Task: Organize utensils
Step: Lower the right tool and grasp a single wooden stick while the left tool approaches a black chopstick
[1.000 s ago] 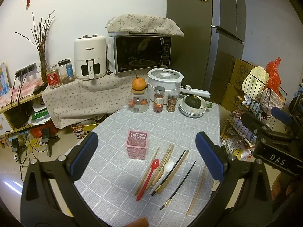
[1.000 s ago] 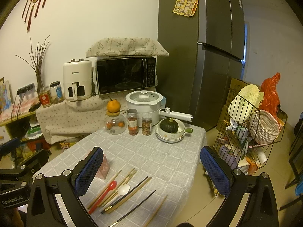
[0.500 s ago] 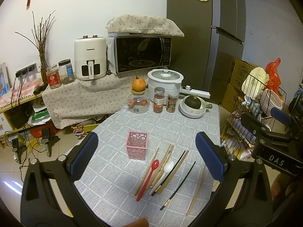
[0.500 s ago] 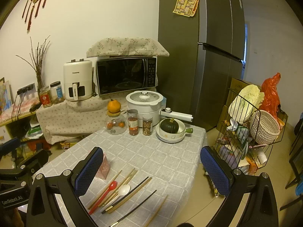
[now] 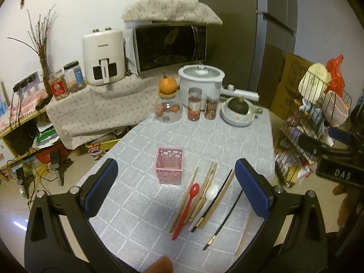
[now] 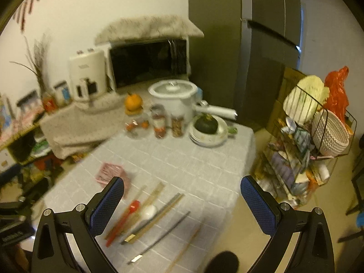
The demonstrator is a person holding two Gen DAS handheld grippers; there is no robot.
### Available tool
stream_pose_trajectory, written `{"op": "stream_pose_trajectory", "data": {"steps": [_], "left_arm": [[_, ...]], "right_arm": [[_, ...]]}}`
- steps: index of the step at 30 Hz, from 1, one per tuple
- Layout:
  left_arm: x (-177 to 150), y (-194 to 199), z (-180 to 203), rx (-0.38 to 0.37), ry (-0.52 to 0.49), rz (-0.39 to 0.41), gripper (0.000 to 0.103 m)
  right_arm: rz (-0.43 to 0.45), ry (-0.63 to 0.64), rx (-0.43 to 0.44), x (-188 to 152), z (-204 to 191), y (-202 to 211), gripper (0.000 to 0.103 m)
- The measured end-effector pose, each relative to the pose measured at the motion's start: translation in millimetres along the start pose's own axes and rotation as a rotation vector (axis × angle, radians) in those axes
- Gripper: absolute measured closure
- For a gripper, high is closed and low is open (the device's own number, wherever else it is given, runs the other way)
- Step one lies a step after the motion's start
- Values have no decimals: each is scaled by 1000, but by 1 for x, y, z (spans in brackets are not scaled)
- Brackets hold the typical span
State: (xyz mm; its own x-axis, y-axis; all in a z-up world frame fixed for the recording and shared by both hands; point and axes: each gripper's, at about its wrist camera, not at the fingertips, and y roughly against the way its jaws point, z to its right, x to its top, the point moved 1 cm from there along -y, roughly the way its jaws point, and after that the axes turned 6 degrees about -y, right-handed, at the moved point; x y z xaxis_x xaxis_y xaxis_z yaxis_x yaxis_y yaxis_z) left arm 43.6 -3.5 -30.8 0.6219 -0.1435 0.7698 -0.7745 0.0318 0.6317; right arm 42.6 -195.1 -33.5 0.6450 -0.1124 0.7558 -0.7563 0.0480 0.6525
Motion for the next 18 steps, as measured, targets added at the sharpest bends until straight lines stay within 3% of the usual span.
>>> {"op": "stream_pose_trajectory", "data": {"steps": [8,14,18], "left_arm": [[0,-56,6,-130,-51,-147,1],[-15,-102,24,-248,-103,-300,1],[-31,-126,34,-289,-134,-391,1]], "right_arm": [[-236,-22,28,-5,21,-74,0],[-443,-102,47,-37,51,-139,1],[-567,-117,51,-66,62,-176,6]]}}
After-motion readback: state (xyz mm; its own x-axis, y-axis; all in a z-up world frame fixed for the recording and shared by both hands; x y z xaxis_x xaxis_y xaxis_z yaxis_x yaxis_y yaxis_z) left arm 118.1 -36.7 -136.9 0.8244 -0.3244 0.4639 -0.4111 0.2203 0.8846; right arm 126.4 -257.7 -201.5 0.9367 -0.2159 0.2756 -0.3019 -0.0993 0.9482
